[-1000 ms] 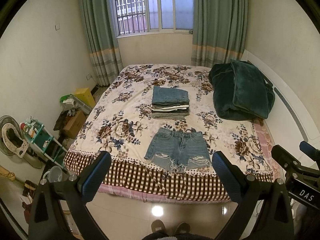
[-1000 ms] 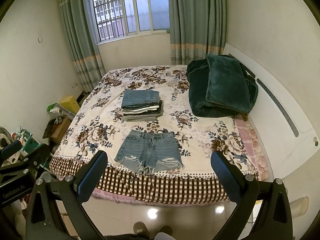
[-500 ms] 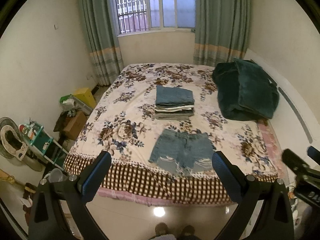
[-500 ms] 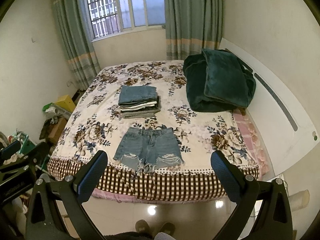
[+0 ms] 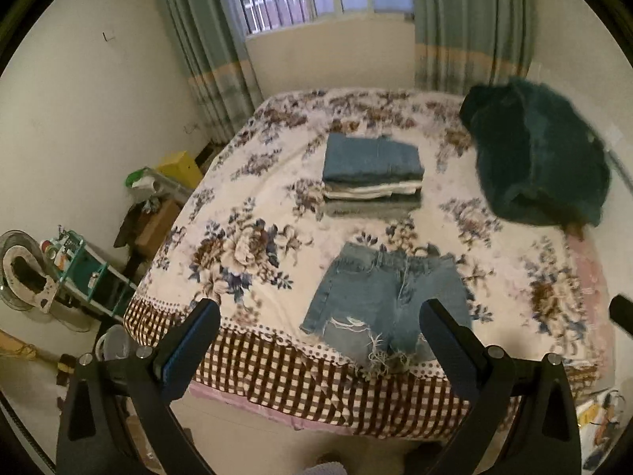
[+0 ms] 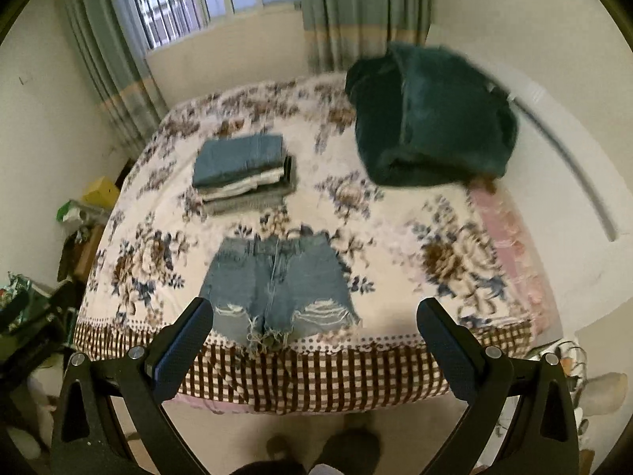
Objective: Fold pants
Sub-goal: 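Lower both grippers toward the light-blue ripped denim shorts, then grasp the shorts waistband with the right gripper while the left gripper grasps the frayed hem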
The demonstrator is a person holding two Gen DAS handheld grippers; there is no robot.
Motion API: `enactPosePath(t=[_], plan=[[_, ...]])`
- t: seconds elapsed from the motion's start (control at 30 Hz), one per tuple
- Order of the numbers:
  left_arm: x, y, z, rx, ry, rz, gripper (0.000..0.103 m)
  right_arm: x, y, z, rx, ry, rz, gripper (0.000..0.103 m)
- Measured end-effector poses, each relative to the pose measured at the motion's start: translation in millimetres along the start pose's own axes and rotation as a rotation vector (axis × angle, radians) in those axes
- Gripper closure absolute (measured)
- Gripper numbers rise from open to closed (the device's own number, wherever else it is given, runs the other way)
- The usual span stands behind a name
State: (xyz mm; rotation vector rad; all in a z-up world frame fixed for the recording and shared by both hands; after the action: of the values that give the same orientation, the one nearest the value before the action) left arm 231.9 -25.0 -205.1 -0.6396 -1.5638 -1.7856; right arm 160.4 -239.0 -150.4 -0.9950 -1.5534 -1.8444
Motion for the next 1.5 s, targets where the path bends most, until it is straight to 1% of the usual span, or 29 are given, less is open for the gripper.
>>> enactPosePath(t=[0.1, 0.13, 0.2, 0.23, 0.3, 0.37, 0.4, 0.47, 0.5, 0.53, 0.57, 0.6, 0.7, 0.77, 0.83, 0.87, 0.9, 0.93, 1.0, 1.03, 1.13, 1.17, 1.2, 1.23, 1.27, 1.3, 1.33, 1.4, 1.5], plan=[[-51.4, -15.5, -44.5, 0.002, 0.021, 0.071, 0.0, -69.0, 13.4, -28.4, 0.007, 0.038, 0.076, 0.0], [-71.5, -23.1, -63.8, 0.007, 0.029, 0.1, 0.0, -100.1, 19.0, -39.6, 0.02, 0.053, 0.11, 0.0], [-107.6, -36.0, -98.7, 0.017, 0.054, 0.161, 0.0, -150.3, 30.6, -59.8, 0.039, 0.074, 0.15, 0.0], [-128.5, -45.9, -119.5, 0.032, 0.058, 0.197, 0.0, -176.8, 35.8, -68.5, 0.052, 0.102, 0.174, 0.0], [-162.2, -62.0, -155.9, 0.071, 0.05, 0.246, 0.0, -239.8, 45.0, -91.6, 0.078, 0.133, 0.232, 0.0], [-202.9, -83.0, -196.8, 0.125, 0.01, 0.285, 0.0, -302.2, 49.5, -112.0, 0.099, 0.174, 0.291, 0.0], [-223.0, -96.9, -214.9, 0.148, -0.008, 0.315, 0.0, -330.2, 49.4, -120.5, 0.109, 0.177, 0.319, 0.0], [-265.8, -137.2, -253.0, 0.206, -0.036, 0.407, 0.0, -386.1, 48.0, -137.5, 0.129, 0.196, 0.367, 0.0], [-278.1, -150.2, -265.3, 0.221, -0.043, 0.436, 0.0, -407.4, 44.8, -143.2, 0.14, 0.2, 0.385, 0.0], [-297.4, -172.4, -283.7, 0.23, -0.04, 0.48, 0.0, -433.4, 41.8, -151.0, 0.153, 0.2, 0.409, 0.0], [-308.8, -187.4, -298.8, 0.228, -0.038, 0.509, 0.0, -458.7, 38.1, -158.8, 0.16, 0.21, 0.434, 0.0], [-318.0, -197.1, -311.2, 0.227, -0.034, 0.526, 0.0, -482.0, 33.4, -165.2, 0.165, 0.222, 0.46, 0.0], [-344.6, -229.4, -340.8, 0.201, 0.012, 0.578, 0.0, -537.0, 13.7, -174.1, 0.185, 0.267, 0.53, 0.0], [-353.4, -238.9, -344.1, 0.189, 0.054, 0.587, 0.009, -568.1, 0.2, -170.4, 0.197, 0.31, 0.569, 0.0], [-357.7, -245.2, -337.7, 0.213, 0.088, 0.597, 0.035, -588.4, -11.7, -160.1, 0.186, 0.343, 0.607, 0.0], [-357.8, -244.7, -335.0, 0.231, 0.085, 0.59, 0.039, -599.0, -18.7, -152.7, 0.176, 0.364, 0.631, 0.0], [-354.8, -242.3, -328.9, 0.261, 0.081, 0.572, 0.049, -610.2, -24.0, -143.0, 0.165, 0.388, 0.65, 0.0], [-352.1, -240.1, -325.2, 0.274, 0.077, 0.556, 0.068, -620.7, -27.9, -133.5, 0.159, 0.409, 0.664, 0.0], [-343.0, -233.0, -316.7, 0.293, 0.067, 0.521, 0.091, -637.2, -36.9, -104.6, 0.148, 0.465, 0.686, 0.0], [-338.3, -227.6, -312.4, 0.3, 0.062, 0.504, 0.097, -641.5, -40.2, -92.3, 0.142, 0.481, 0.696, 0.0], [-321.0, -214.2, -295.7, 0.316, 0.059, 0.467, 0.098, -667.7, -46.8, -51.7, 0.108, 0.529, 0.721, 0.0], [-312.0, -208.5, -288.4, 0.321, 0.058, 0.458, 0.098, -672.2, -47.5, -42.6, 0.101, 0.526, 0.724, 0.001], [-306.4, -205.8, -283.0, 0.326, 0.057, 0.45, 0.098, -678.7, -48.8, -31.0, 0.095, 0.527, 0.728, 0.007], [-299.0, -201.0, -274.6, 0.333, 0.055, 0.434, 0.098, -685.5, -50.1, -21.0, 0.077, 0.532, 0.733, 0.023], [-291.2, -196.2, -266.9, 0.335, 0.056, 0.42, 0.098, -689.0, -49.8, -16.2, 0.063, 0.525, 0.736, 0.033], [-280.1, -189.0, -259.8, 0.338, 0.051, 0.403, 0.098, -691.5, -49.4, -10.6, 0.053, 0.522, 0.734, 0.058], [-270.8, -184.8, -253.2, 0.344, 0.048, 0.395, 0.098, -692.2, -47.8, -6.4, 0.047, 0.51, 0.724, 0.08], [-248.9, -171.9, -238.0, 0.367, 0.033, 0.373, 0.099, -683.5, -42.5, 1.9, 0.02, 0.505, 0.696, 0.089], [-230.1, -163.6, -224.4, 0.396, 0.029, 0.338, 0.099, -652.0, -29.0, 12.0, 0.032, 0.504, 0.637, 0.094]])
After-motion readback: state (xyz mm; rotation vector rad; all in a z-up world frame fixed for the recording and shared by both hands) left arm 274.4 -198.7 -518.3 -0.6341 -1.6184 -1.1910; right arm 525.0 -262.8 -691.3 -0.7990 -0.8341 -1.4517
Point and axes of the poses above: each gripper's, at about its wrist camera, not at the fingertips, and x roughly against the way its jaws point, z to its left, y to its top, the point moved 7 cm from there along -x, roughly the way its jaws point, and after that the axes turned 5 degrees about -z, right-handed, at the moved point
